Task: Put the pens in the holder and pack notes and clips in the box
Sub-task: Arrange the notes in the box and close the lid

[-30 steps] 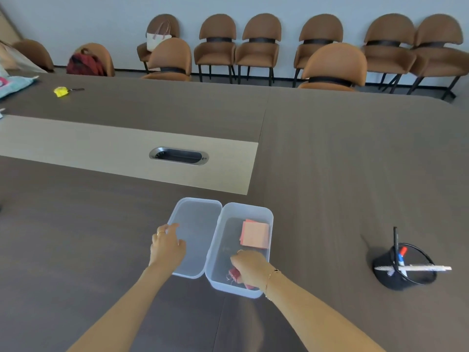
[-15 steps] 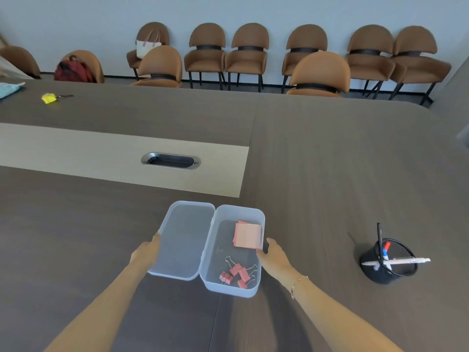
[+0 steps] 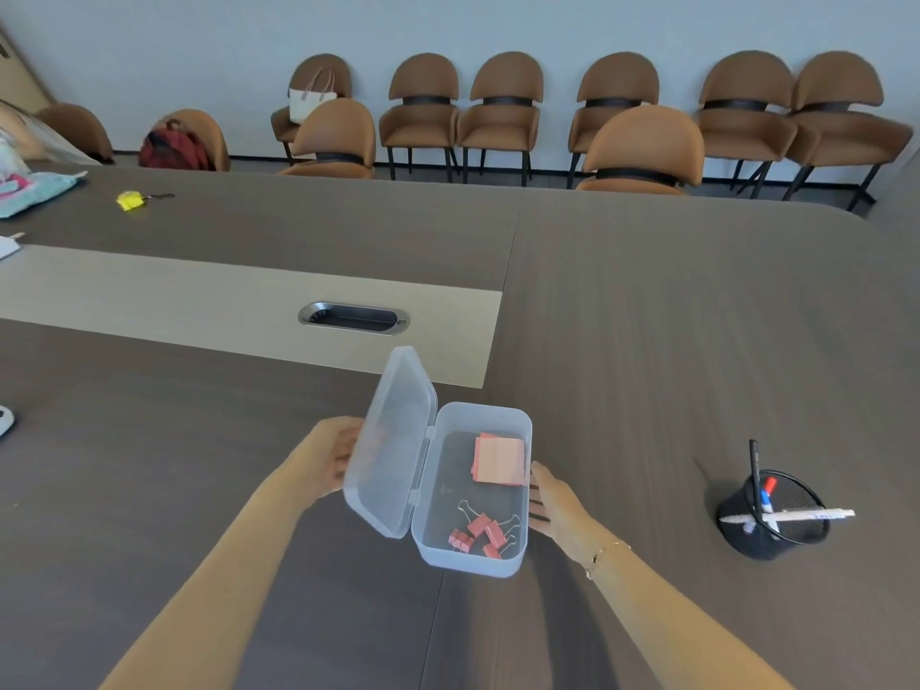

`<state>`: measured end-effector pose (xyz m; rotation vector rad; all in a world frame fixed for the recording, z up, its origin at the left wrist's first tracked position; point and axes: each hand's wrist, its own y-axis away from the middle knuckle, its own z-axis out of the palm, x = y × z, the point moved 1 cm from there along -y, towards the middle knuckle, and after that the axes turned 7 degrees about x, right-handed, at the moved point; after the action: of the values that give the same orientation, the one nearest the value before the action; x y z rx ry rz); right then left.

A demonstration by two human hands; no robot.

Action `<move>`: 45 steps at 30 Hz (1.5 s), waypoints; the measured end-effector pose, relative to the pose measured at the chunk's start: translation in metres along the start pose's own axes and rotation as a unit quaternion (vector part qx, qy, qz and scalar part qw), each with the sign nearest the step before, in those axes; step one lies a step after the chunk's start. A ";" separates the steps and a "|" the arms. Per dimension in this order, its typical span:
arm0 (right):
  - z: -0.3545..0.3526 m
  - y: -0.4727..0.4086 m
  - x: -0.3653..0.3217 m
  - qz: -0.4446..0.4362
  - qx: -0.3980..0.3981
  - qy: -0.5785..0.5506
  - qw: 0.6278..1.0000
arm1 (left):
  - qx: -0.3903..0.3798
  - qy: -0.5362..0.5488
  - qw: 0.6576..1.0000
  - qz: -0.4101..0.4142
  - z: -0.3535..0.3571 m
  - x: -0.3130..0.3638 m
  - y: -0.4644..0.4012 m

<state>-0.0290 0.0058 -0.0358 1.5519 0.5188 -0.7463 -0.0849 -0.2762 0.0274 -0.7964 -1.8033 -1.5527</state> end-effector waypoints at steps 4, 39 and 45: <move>-0.004 0.002 0.000 0.011 -0.002 -0.015 1.000 | -0.022 -0.089 0.996 0.014 0.046 -0.015 -0.002; -0.012 -0.036 0.019 -0.023 0.056 0.089 0.994 | -0.003 -0.217 0.965 0.147 0.105 -0.061 -0.029; -0.015 -0.036 0.019 -0.017 0.030 0.060 0.998 | -0.012 -0.225 0.964 0.143 0.106 -0.057 -0.024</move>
<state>-0.0387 0.0235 -0.0743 1.6549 0.6178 -0.7024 -0.0756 -0.1767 -0.0442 -1.4461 -1.8679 -1.2760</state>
